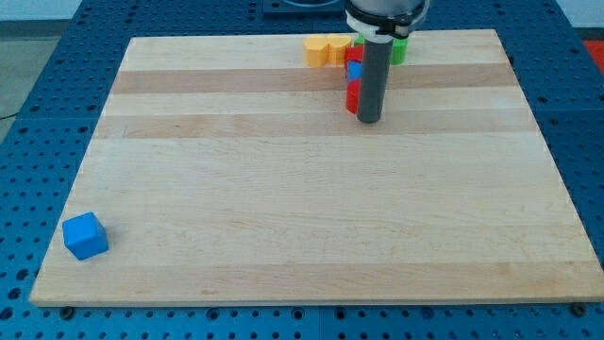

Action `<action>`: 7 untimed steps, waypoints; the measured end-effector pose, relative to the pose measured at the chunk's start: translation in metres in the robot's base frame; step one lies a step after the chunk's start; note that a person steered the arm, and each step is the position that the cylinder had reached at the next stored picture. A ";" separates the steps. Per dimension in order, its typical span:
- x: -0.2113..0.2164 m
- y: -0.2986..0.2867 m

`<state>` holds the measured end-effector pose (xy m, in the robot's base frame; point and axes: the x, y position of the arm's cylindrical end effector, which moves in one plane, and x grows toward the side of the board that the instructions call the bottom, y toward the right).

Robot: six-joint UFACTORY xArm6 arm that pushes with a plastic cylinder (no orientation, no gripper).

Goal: Push the blue cube towards the bottom left side of the red circle

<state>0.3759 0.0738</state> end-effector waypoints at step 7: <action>-0.025 -0.378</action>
<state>0.3505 -0.3038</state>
